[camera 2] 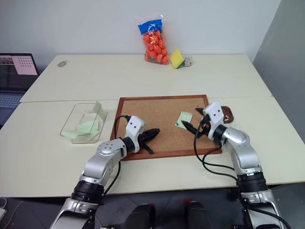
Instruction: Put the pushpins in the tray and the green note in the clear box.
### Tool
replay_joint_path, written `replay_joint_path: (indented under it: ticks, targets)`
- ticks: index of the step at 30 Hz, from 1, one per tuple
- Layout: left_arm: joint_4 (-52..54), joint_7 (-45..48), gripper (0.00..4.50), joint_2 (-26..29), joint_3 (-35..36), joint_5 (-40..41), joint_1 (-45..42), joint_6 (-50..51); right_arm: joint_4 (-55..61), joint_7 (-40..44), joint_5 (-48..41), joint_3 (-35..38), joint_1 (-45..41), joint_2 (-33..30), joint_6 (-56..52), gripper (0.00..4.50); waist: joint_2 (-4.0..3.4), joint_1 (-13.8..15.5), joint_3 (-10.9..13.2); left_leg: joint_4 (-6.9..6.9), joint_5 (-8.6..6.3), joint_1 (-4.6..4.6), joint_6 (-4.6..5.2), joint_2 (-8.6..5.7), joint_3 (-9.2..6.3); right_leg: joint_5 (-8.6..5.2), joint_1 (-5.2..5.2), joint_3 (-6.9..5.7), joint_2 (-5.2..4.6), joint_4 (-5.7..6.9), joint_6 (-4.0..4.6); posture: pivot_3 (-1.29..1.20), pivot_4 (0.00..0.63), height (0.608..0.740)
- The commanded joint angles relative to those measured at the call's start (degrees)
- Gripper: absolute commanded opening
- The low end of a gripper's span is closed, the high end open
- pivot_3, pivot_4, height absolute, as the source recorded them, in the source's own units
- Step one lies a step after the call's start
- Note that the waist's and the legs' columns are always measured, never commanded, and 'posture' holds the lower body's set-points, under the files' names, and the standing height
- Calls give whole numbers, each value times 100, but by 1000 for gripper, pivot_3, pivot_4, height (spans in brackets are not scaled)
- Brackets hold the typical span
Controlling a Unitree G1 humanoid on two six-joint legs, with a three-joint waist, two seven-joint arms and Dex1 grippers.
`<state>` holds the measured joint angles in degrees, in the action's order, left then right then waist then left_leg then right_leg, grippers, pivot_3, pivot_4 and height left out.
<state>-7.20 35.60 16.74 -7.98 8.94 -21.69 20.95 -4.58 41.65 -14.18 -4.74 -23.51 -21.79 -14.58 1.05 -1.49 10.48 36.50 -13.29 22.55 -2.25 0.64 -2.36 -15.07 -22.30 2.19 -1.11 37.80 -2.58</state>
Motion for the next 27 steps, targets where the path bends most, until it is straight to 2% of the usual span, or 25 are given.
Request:
replay_joint_path:
  ticks: [1,6,10,14,19,27]
  targets:
    - [-268,-2,0,-39,-144,-99,89,179,-301,-29,238,-190,-91,154,249,4466,0,3,0,0,0,-1,0,-1,1,0,0,1,0,0,0,0,150,740]
    - [-248,2,0,-23,-131,-97,89,193,-762,-106,416,-263,-243,323,442,4466,0,8,0,0,0,1,0,-1,0,0,0,0,-1,-2,0,0,150,740]
    - [-224,-7,0,-2,-114,-97,107,202,-1035,-209,504,-221,-355,395,547,3781,0,7,0,0,0,0,0,-2,1,1,0,0,-1,-2,0,0,150,740]
    - [-189,-12,0,9,-106,-93,135,214,-1122,-236,473,-170,-393,435,586,2884,0,7,0,0,0,1,0,-1,-1,1,0,-1,-1,-2,0,0,150,740]
    - [-178,-11,0,9,-110,-92,139,221,-1119,-258,473,-154,-382,448,586,2054,0,7,0,0,0,1,0,-1,0,1,0,0,0,-2,0,0,150,740]
    - [-191,6,0,8,-122,-95,118,220,-1103,-314,453,-78,-374,488,575,275,0,7,0,0,0,1,0,-1,-1,1,0,-1,0,-2,0,0,150,740]
